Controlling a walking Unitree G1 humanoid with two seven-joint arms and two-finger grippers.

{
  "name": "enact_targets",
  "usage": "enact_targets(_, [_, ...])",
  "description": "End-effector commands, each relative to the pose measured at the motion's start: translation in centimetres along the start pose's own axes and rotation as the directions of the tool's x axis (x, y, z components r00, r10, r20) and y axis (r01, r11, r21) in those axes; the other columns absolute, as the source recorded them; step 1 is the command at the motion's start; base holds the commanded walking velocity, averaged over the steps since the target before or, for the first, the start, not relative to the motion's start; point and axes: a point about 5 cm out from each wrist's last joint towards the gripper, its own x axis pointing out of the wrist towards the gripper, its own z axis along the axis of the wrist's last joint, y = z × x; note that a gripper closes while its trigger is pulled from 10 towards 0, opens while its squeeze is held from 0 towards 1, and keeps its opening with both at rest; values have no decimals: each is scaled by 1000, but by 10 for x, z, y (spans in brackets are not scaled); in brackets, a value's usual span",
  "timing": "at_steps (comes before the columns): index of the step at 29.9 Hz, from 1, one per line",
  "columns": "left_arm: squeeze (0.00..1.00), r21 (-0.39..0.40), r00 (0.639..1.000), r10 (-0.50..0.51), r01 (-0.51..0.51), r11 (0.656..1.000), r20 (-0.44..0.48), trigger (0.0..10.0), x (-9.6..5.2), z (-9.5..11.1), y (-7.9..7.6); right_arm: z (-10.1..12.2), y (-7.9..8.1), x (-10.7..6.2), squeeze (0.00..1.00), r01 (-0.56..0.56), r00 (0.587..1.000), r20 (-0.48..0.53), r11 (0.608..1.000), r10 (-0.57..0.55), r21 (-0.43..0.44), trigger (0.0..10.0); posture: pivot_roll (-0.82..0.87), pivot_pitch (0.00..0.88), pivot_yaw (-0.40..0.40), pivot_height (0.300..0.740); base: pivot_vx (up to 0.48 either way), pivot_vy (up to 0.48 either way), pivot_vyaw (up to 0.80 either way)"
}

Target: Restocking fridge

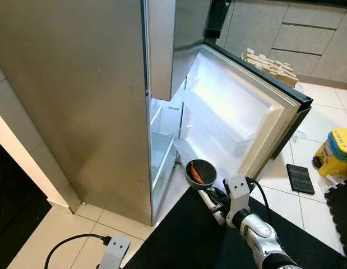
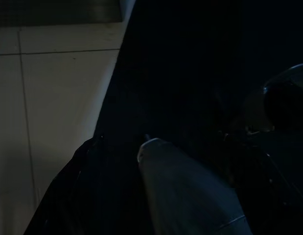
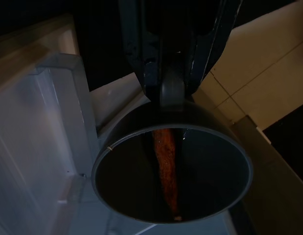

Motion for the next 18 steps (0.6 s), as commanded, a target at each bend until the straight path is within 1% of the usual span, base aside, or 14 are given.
enact_targets(1, [0,-6,1000,-18,18,1000,-15,10000,1,-2,-6,2,0,0,0,-11,1000,3,1000,11,-12,10000,58,26,-12,740,0,-435,0])
enact_targets(8, [0,-15,1000,-23,23,1000,-8,10000,3,0,-8,3,3,2,0,-22,1000,7,1000,22,-17,10000,56,28,-11,740,0,-441,0])
enact_targets(16, [0,-21,1000,-20,19,1000,-13,10000,2,-2,-8,-2,18,7,0,-61,998,-13,998,61,-19,10000,59,31,-10,740,0,-443,0])
enact_targets(18, [0,-21,1000,-19,19,1000,-13,10000,2,-2,-8,-2,19,7,0,-67,998,-14,998,67,-21,10000,60,31,-10,740,0,-446,0])
